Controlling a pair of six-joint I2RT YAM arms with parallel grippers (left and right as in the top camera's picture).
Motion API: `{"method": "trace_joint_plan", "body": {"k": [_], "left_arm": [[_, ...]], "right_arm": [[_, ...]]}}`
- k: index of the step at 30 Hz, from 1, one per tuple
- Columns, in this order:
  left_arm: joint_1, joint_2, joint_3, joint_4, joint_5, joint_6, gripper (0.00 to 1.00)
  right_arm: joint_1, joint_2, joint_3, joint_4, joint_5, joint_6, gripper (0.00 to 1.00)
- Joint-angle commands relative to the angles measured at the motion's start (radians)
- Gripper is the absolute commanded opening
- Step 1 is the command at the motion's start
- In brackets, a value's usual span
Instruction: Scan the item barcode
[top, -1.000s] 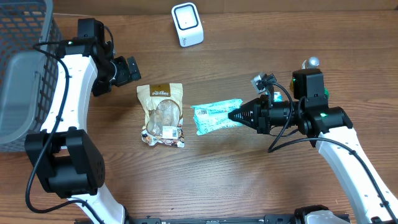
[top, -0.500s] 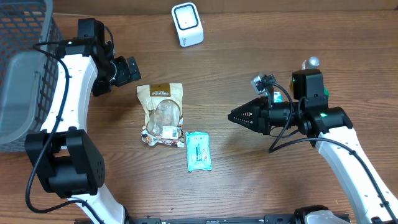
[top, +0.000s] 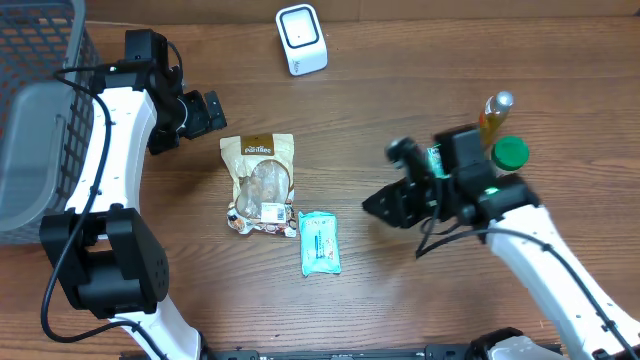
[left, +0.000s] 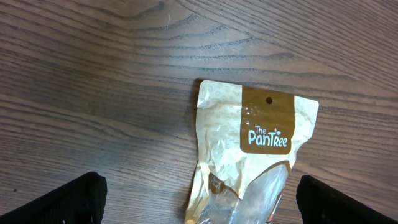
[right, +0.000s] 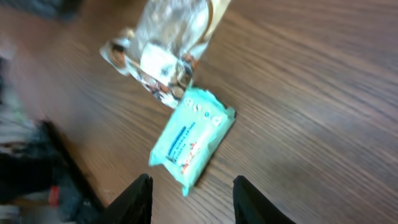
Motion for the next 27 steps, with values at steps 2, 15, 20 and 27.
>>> {"method": "trace_joint_plan", "body": {"k": [2, 15, 20, 27], "left_arm": [[-0.003, -0.013, 0.01, -0.002, 0.001, 0.022, 1.0], [-0.003, -0.013, 0.01, -0.002, 0.001, 0.022, 1.0], [-0.003, -0.013, 0.01, -0.002, 0.001, 0.022, 1.0], [-0.003, -0.013, 0.01, -0.002, 0.001, 0.022, 1.0]], "right_arm": [[0.212, 0.001, -0.003, 0.048, 0.327, 0.134, 0.4], [0.759, 0.278, 0.001, 0.271, 0.882, 0.274, 0.52], [0.782, 0.307, 0.026, 0.269, 0.946, 0.27, 0.55], [0.696, 0.307, 0.033, 0.239, 0.827, 0.268, 0.6]]}}
